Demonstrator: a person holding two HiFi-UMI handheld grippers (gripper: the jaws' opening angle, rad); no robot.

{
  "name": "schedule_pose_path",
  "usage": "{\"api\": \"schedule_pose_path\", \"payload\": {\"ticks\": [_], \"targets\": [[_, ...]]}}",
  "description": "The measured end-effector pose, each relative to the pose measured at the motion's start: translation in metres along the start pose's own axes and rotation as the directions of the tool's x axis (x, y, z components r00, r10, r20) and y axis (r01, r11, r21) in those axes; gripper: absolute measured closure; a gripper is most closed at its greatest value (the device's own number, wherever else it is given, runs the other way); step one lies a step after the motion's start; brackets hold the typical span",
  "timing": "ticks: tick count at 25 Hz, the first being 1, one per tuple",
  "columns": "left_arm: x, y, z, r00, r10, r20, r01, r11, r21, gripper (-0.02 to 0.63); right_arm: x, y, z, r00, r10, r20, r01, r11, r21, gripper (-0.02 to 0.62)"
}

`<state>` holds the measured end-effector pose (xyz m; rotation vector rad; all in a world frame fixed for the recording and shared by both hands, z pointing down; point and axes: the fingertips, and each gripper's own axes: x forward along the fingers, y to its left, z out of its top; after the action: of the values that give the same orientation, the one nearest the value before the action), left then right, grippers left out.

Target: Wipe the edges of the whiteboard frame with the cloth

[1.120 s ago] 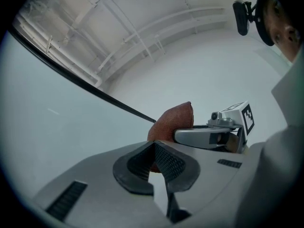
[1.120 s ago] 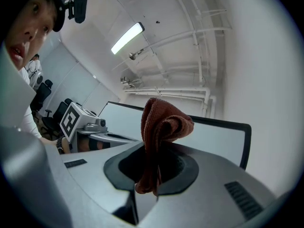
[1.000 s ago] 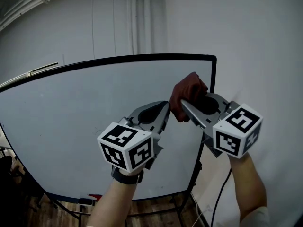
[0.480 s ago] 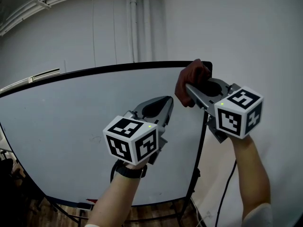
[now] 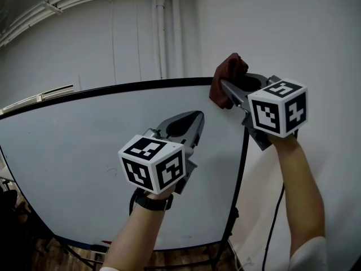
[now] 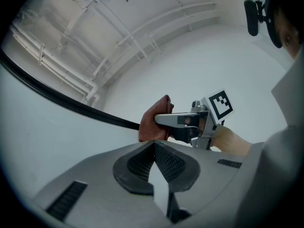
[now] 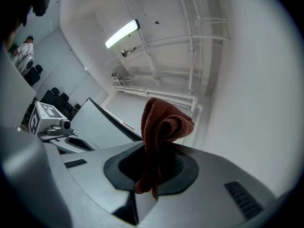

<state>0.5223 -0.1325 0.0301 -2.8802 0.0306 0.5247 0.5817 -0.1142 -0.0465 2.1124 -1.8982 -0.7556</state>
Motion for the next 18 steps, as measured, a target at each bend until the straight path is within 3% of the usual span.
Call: {"api": "schedule_pose_path", "payload": {"ticks": [9, 18], "targets": [[-0.007, 0.010, 0.002, 0.997, 0.078, 0.001, -0.078, 0.996, 0.047, 0.597, 0.031, 0.001, -0.004, 0.998, 0.043, -0.055, -0.045, 0.998, -0.039, 0.541], [-0.073, 0.052, 0.007, 0.987, 0.163, -0.007, -0.162, 0.985, 0.052, 0.597, 0.063, 0.063, 0.024, 0.995, 0.091, -0.048, -0.094, 0.994, -0.059, 0.541]]}}
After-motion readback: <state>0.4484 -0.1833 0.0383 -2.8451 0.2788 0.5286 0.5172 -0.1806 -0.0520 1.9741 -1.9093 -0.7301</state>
